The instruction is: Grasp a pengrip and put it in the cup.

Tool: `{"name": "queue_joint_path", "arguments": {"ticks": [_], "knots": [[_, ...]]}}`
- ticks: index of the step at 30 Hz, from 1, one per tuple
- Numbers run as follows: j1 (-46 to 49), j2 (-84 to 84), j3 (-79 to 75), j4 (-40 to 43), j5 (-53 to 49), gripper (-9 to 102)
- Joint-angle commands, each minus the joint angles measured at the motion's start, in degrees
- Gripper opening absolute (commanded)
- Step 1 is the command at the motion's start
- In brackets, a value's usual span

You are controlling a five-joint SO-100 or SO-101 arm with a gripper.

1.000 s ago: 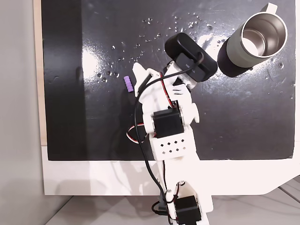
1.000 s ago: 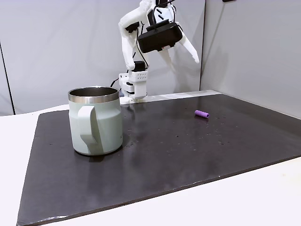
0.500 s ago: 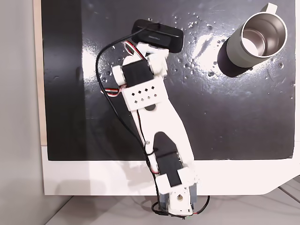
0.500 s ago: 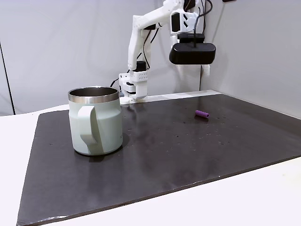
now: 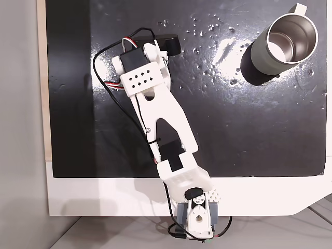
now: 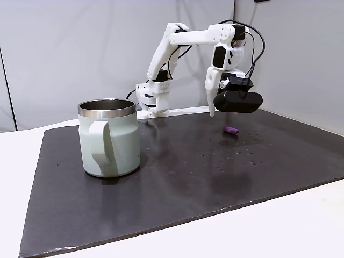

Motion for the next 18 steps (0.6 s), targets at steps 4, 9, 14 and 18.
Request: {"name": "queue_joint_path", "arguments": {"ticks": [4, 9, 14, 18], "knots": [[-1.9, -4.9, -8.3, 0.5, 0.3, 31], [-3.3, -10.2, -12.0, 0.5, 1.0, 30], [-3.6, -14.8, -14.9, 0.5, 1.6, 30], [-3.6, -17.3, -16.9, 0.5, 1.6, 28]]}}
